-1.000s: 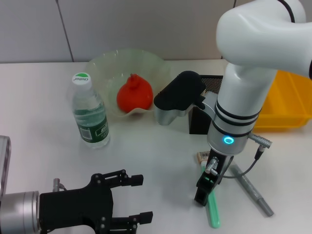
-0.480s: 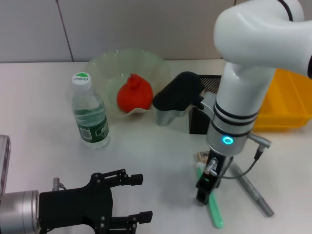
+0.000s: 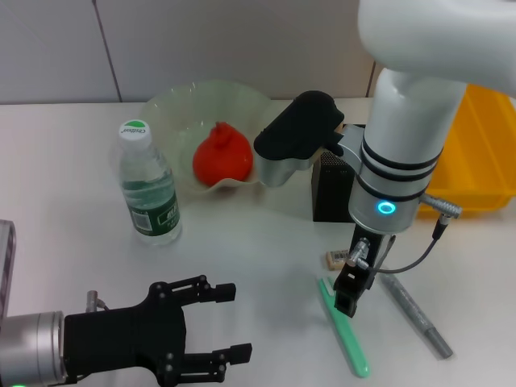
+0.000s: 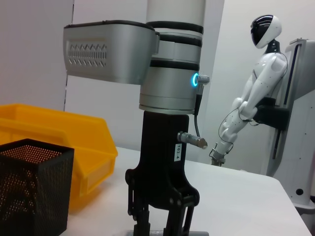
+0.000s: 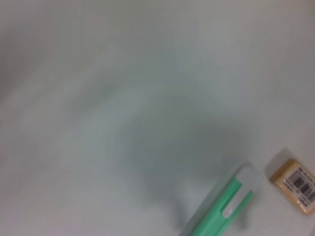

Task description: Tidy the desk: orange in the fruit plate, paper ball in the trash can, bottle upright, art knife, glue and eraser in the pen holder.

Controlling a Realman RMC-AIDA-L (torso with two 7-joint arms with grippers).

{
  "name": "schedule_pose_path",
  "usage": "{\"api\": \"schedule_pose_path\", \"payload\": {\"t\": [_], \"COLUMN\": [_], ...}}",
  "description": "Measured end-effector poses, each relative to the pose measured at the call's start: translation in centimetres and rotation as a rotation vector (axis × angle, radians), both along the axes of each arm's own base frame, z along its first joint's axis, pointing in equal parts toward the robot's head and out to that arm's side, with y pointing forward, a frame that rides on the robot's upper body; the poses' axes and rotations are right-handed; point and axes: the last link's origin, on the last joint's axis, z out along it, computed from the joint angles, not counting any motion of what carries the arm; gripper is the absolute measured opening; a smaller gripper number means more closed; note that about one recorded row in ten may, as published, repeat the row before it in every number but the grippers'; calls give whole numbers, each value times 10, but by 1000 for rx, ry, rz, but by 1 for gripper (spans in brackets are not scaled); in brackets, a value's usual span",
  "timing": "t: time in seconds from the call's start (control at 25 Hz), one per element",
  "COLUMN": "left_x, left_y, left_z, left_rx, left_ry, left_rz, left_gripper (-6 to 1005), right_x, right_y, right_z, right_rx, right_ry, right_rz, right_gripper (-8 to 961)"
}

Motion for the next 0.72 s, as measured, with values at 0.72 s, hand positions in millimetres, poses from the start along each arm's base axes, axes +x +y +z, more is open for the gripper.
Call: {"api": "schedule_pose_path", "payload": {"t": [0.72], "left_x": [-1], "left_y": [1], "left_z": [0], "left_rx": [-7], "left_ry": [9], "left_rz": [11], "left_gripper": [798], "right_x": [-1], "right_y": [-4], "right_z": [-3], "right_rx": [5], "right_ry": [74], "right_rz": [-30], "right_gripper": [713]}}
